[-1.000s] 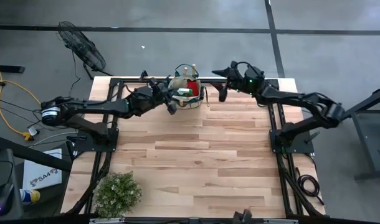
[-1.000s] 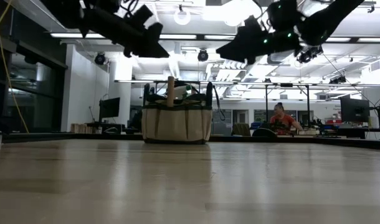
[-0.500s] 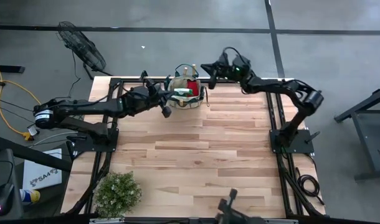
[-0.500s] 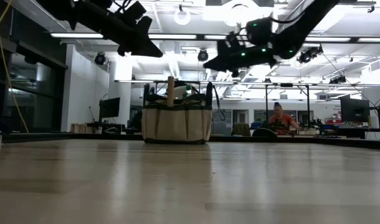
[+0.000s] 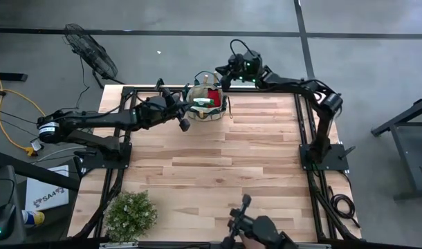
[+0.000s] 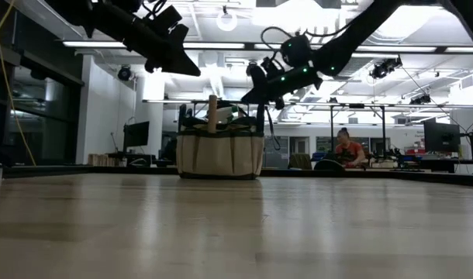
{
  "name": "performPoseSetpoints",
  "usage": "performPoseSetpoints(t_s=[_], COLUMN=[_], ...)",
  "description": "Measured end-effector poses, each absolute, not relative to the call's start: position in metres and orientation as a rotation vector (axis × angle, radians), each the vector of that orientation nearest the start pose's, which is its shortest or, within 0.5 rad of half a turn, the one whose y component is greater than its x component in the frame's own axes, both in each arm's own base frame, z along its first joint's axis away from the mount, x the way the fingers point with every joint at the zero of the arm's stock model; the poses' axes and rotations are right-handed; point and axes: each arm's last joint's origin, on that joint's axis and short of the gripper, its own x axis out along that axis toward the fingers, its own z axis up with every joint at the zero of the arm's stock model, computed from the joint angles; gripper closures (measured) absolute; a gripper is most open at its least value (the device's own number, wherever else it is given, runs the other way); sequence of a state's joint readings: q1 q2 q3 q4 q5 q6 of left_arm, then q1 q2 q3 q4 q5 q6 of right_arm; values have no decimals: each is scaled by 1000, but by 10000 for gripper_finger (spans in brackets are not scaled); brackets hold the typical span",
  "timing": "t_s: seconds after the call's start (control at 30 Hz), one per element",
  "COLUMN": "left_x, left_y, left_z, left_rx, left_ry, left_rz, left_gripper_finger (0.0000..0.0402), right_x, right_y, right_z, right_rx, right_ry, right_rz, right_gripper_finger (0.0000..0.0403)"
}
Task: Pick & Place Garden tools in Gardening bag
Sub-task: Adjust the brown trowel
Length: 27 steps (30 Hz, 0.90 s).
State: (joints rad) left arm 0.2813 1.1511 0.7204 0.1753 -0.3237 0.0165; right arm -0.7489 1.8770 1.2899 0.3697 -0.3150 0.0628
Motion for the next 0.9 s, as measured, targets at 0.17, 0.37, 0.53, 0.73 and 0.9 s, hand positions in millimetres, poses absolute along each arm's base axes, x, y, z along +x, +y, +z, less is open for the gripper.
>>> performPoseSetpoints(t_s=[0.17,0.37,0.53,0.73,0.9], left_x=[240,239,239,239,239], left_y=[79,79,79,79,79], left_z=[273,271,271,270,270], left_rx=[18,8,1,1,1], left_ry=[265,275,281,288,288], left_rz=[600,602,603,604,605], left_gripper_finger=[401,401,401,401,401], right_x=[327,325,323,320,320], right_y=[-292,-292,-294,-294,-291], right_z=[238,234,232,235,231], right_rx=[191,228,236,270,266], right_ry=[207,256,271,265,312], right_rz=[-438,-399,-394,-350,-344], right_gripper_finger=[401,401,401,401,401])
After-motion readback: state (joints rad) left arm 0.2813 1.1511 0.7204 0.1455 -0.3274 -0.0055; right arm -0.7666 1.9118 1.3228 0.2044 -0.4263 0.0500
